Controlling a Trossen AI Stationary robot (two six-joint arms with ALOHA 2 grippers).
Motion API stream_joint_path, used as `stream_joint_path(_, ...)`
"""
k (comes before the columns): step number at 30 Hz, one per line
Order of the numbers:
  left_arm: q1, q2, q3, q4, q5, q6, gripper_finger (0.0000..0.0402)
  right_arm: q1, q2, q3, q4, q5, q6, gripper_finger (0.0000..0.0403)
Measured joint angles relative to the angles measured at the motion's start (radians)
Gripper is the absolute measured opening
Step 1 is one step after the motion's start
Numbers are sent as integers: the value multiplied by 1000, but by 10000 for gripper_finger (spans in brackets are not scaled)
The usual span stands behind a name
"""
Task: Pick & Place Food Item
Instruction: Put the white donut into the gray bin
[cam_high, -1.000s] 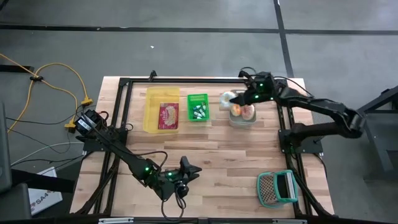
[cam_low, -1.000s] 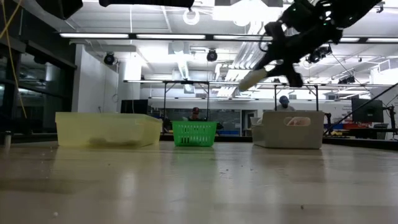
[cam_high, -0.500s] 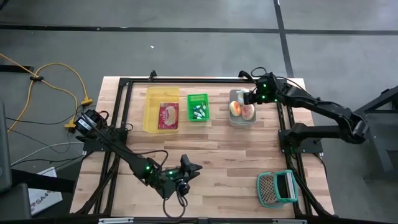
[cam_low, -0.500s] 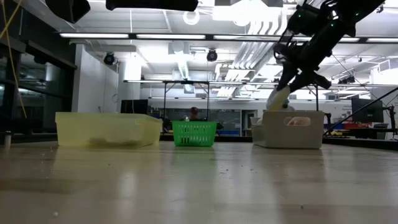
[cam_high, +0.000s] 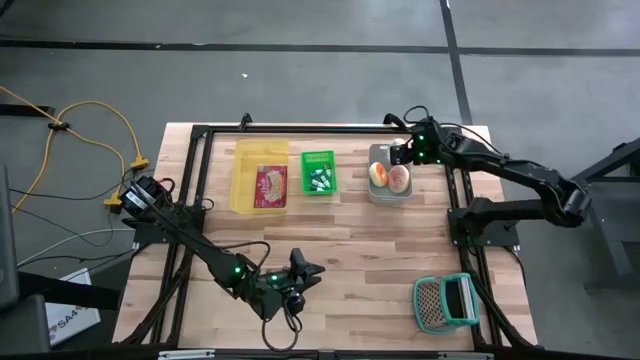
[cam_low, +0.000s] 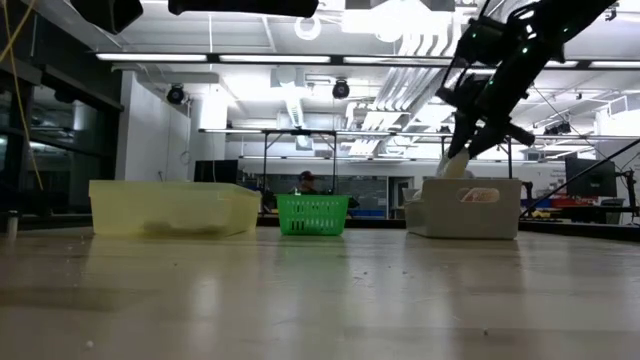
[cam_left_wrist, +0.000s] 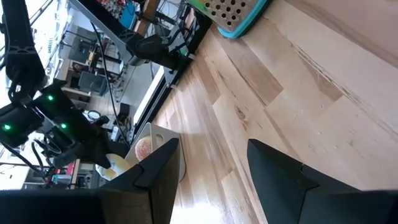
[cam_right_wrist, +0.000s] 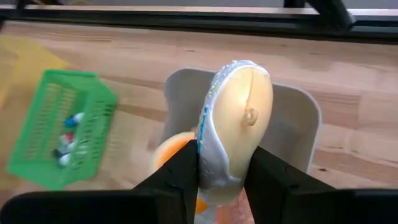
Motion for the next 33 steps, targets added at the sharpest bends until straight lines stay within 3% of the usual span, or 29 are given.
stream_joint_path(12, -4, 0, 0, -3, 0, -18, 179, 0, 191, 0, 111, -26, 15, 100)
stream_joint_path(33, -4, 0, 0, -4, 0, -25, 179, 0, 197, 0, 52, -23, -34, 104)
